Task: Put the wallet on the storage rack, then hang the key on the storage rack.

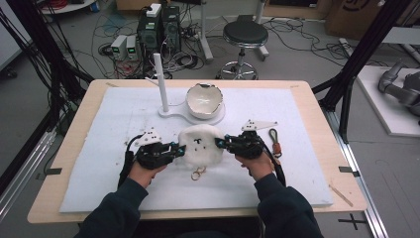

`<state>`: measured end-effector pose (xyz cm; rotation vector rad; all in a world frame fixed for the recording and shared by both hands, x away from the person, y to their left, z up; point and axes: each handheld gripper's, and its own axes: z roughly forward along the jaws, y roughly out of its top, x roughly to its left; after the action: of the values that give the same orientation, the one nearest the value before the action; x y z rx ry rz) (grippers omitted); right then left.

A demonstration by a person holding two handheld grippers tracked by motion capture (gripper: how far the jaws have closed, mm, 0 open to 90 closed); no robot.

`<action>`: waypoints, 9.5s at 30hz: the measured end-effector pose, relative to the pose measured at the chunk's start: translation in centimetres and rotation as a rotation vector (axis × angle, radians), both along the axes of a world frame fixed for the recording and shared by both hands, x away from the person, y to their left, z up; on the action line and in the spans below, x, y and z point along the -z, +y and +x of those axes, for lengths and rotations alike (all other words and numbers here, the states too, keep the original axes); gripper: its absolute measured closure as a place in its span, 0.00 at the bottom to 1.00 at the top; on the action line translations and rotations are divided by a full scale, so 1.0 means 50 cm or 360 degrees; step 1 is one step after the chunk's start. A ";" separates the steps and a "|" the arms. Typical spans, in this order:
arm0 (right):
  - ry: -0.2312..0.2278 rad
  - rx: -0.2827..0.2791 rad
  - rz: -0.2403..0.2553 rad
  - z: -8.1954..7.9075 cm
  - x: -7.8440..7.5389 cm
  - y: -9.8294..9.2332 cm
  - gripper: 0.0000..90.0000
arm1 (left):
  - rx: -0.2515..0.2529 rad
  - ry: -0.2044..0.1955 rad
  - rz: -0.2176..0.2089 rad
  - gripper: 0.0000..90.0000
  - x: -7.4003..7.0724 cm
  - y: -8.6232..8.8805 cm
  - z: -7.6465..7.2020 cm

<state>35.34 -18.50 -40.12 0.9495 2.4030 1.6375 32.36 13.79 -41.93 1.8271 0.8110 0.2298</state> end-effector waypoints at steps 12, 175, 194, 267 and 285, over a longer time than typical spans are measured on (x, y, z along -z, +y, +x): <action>-0.0064 -0.0235 -0.0082 -0.010 -0.009 0.011 0.89 | 0.0016 -0.0129 -0.0184 0.48 -0.040 0.057 0.022; 0.0051 0.0840 -0.0558 -0.020 0.038 -0.281 0.55 | -0.0542 -0.0165 -0.0023 0.22 -0.007 0.201 0.037; 0.0291 0.0909 -0.0764 0.009 0.076 -0.261 0.76 | -0.0536 -0.0159 -0.0005 0.23 -0.007 0.198 0.036; -0.0327 0.0031 -0.0128 0.188 -0.171 0.280 0.88 | -0.0546 -0.0152 -0.0009 0.24 -0.007 0.204 0.036; -0.0216 0.0179 -0.0264 0.233 -0.135 0.314 0.88 | -0.0544 -0.0147 -0.0016 0.24 -0.006 0.205 0.037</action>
<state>47.02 -2.79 -33.36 0.8968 2.3078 1.3931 34.20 24.04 -41.61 1.6478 1.0538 0.5240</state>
